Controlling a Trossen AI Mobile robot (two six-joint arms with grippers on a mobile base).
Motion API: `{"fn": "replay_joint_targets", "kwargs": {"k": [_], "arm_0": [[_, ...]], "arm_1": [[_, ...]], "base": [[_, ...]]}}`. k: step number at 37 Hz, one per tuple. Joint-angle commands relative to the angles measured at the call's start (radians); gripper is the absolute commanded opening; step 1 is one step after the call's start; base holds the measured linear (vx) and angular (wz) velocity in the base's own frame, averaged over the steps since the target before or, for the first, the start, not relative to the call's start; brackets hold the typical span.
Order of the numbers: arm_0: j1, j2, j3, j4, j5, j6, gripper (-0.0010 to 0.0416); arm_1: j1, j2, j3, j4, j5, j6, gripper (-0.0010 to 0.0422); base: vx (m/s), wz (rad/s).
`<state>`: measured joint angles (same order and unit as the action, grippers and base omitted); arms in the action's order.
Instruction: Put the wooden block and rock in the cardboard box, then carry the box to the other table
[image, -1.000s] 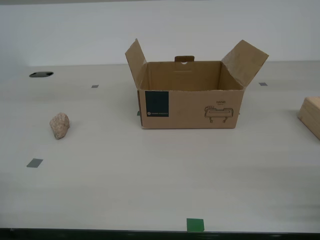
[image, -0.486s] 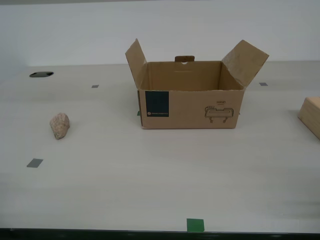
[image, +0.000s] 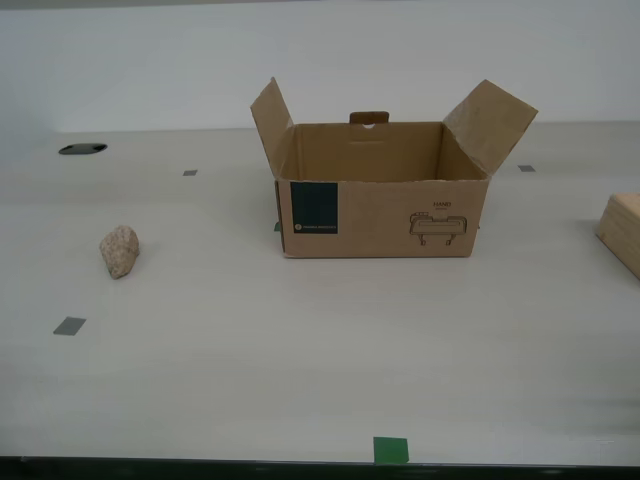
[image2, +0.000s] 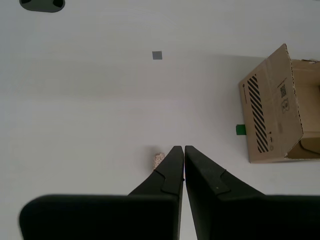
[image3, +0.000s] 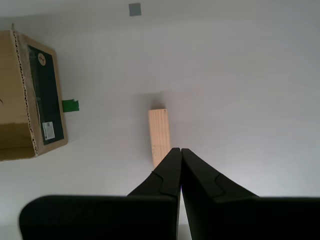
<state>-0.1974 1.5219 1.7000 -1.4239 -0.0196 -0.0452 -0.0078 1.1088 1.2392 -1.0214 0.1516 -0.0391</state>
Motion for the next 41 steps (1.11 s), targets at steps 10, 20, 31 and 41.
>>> {"fn": "replay_joint_targets", "kwargs": {"k": [10, 20, 31, 41], "arm_0": [[0.0, 0.05, 0.0, 0.011, -0.004, -0.001, 0.0], [0.001, 0.05, 0.001, 0.015, -0.004, 0.0, 0.0], [0.001, 0.05, 0.001, 0.058, -0.004, 0.01, 0.0], [0.001, 0.05, 0.0, 0.055, -0.004, 0.012, 0.0]], "arm_1": [[0.0, -0.001, 0.001, 0.022, 0.003, 0.006, 0.0], [0.0, -0.001, 0.001, 0.025, 0.003, 0.005, 0.0], [0.0, -0.001, 0.001, 0.027, 0.003, 0.0, 0.0], [0.0, -0.001, 0.001, 0.017, 0.003, -0.006, 0.0]], "base": [[0.0, 0.0], [0.0, 0.0], [0.0, 0.0], [0.0, 0.0]]}}
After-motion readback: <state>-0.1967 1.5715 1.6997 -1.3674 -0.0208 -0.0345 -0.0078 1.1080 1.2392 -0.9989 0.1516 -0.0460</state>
